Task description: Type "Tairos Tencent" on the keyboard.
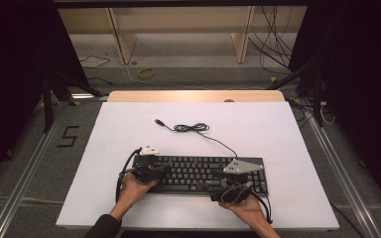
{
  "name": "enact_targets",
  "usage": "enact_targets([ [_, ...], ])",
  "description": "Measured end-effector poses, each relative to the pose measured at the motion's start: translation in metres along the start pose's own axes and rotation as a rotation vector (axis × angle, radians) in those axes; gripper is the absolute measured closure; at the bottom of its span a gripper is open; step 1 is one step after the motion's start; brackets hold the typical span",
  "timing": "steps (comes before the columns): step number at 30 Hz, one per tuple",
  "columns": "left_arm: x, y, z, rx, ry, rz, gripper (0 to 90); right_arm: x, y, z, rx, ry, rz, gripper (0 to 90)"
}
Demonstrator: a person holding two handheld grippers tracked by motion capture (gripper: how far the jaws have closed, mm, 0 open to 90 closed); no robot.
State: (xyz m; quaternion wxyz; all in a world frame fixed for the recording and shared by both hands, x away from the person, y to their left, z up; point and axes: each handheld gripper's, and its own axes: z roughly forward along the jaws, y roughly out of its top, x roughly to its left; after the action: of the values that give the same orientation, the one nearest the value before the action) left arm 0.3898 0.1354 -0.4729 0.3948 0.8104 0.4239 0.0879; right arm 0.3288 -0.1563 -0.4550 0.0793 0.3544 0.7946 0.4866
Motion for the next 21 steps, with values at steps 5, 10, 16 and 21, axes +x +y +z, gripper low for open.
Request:
enact_targets([
  [5, 0.0008, -0.0008, 0.0009, 0.005, 0.004, 0.002, 88.8, 0.0004, -0.0007, -0.001, 0.0, 0.0, 0.001, 32.7],
  [10, 0.0008, -0.0011, 0.0013, 0.009, 0.005, 0.001, 88.8, 0.0004, -0.0016, -0.0008, 0.003, 0.001, 0.0, 32.7],
  [16, 0.0038, -0.0036, 0.0033, 0.01, -0.007, -0.003, 89.0, 0.0008, -0.0016, -0.0009, 0.003, 0.0, -0.001, 32.7],
  [21, 0.003, -0.0035, 0.003, 0.013, -0.003, 0.003, 89.0, 0.0008, -0.0019, -0.0006, 0.008, -0.001, 0.0, 32.7],
])
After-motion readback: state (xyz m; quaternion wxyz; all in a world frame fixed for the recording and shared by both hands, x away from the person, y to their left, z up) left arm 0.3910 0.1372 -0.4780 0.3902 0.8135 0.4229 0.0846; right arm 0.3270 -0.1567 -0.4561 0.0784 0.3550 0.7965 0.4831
